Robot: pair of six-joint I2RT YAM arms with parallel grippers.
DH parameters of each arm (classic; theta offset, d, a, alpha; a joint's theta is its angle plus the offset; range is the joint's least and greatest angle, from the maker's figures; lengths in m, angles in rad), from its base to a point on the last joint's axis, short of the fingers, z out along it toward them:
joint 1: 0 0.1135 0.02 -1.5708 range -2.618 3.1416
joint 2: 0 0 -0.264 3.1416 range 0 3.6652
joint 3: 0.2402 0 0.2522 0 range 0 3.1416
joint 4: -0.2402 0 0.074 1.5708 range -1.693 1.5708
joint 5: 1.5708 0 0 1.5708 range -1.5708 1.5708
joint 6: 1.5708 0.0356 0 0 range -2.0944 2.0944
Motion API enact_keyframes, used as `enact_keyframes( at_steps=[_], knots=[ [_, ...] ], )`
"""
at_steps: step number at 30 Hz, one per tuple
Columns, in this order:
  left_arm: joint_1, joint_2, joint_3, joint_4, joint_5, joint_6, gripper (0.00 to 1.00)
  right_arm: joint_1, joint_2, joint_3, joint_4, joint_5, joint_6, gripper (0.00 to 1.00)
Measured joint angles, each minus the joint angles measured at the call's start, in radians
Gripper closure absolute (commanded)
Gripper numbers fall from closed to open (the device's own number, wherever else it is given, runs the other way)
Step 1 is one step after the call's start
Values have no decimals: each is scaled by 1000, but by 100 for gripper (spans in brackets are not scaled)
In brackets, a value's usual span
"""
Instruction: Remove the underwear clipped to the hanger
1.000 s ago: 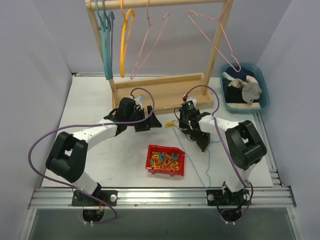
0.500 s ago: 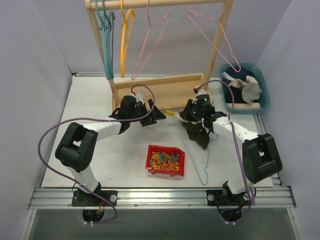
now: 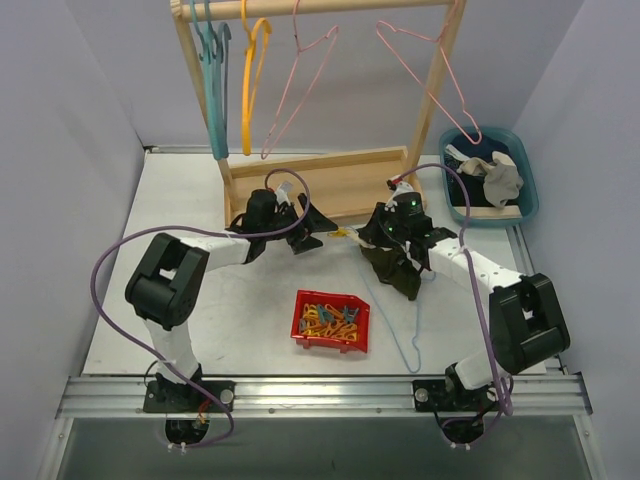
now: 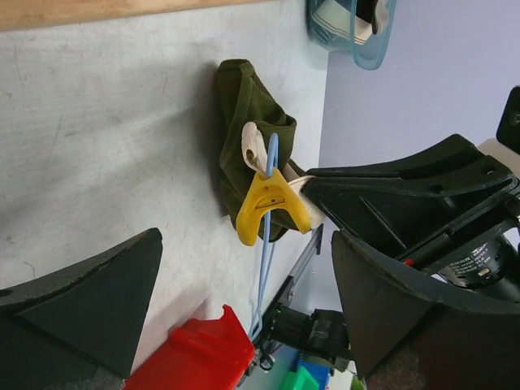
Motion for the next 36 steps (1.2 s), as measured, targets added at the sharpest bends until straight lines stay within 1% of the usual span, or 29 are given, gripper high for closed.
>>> enact_keyframes(
  at_steps=[9,10,11,12,13,14,17,18,19,21,22,24,30,33,36],
  knots=[
    [0,30,5,33,40,-87,6,0,-5,-14,6,-17,-1,100],
    [0,36,7,37,43,-94,5,0,-6,-17,7,-17,-2,100],
    [-1,41,10,39,46,-98,0,0,-9,-21,9,-17,-2,100],
    [-1,45,13,42,47,-101,10,0,-11,-25,10,-18,-2,100],
    [-1,50,15,44,50,-108,16,0,-13,-27,10,-19,-2,100],
    [-1,54,15,53,52,-116,30,0,-15,-29,11,-20,-2,100],
    [-1,70,15,91,68,-135,46,0,-15,-30,12,-23,-5,100],
    [-1,76,15,106,72,-143,55,0,-15,-30,13,-24,-5,100],
    [-1,82,15,116,76,-154,61,0,-16,-30,13,-24,-5,100],
    [-2,95,15,143,85,-162,71,0,-17,-30,14,-24,-7,100],
    [-2,101,15,153,90,-168,82,0,-18,-30,15,-24,-9,100],
    [-2,110,15,166,97,-183,97,0,-19,-31,15,-23,-12,100],
    [0,117,5,217,117,-200,97,0,-20,-35,17,-22,-13,100],
    [3,115,-37,267,124,-212,97,0,-20,-35,14,-10,-19,100],
    [12,101,-85,277,126,-220,97,2,-20,-35,4,17,-23,100]
  ],
)
